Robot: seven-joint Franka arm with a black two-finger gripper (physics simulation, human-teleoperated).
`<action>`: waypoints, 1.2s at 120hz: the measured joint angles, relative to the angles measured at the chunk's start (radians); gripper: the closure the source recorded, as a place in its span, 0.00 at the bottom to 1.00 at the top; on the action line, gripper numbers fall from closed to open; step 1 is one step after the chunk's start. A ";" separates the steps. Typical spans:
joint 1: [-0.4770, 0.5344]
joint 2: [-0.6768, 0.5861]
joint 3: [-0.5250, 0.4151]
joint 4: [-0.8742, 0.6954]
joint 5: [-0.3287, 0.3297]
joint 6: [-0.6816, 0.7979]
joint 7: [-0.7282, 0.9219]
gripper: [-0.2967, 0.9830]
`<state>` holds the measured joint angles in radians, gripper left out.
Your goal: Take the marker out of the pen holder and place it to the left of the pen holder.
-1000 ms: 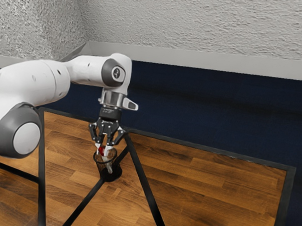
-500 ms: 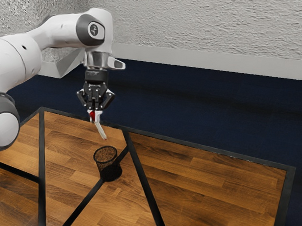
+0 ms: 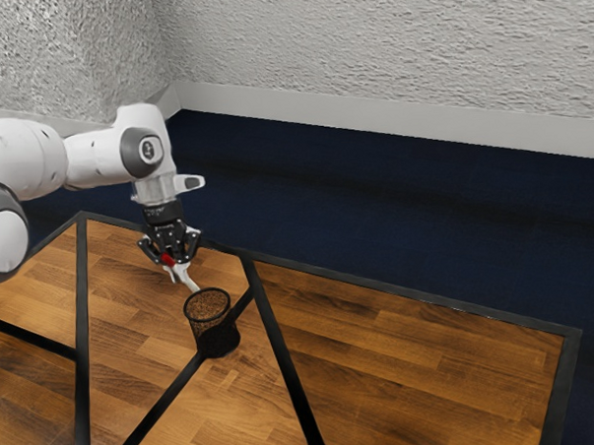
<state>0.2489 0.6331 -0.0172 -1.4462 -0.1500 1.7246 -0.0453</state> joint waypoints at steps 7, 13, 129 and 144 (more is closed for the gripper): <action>0.001 -0.003 0.001 -0.005 -0.006 0.016 0.023 0.72; 0.001 -0.004 0.002 -0.007 -0.009 0.022 0.041 0.69; 0.005 -0.150 0.019 -0.107 -0.013 0.024 0.211 0.39; -0.061 -0.453 0.017 -0.138 -0.032 -0.027 0.214 0.32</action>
<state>0.1883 0.1799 -0.0002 -1.5846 -0.1818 1.6971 0.1689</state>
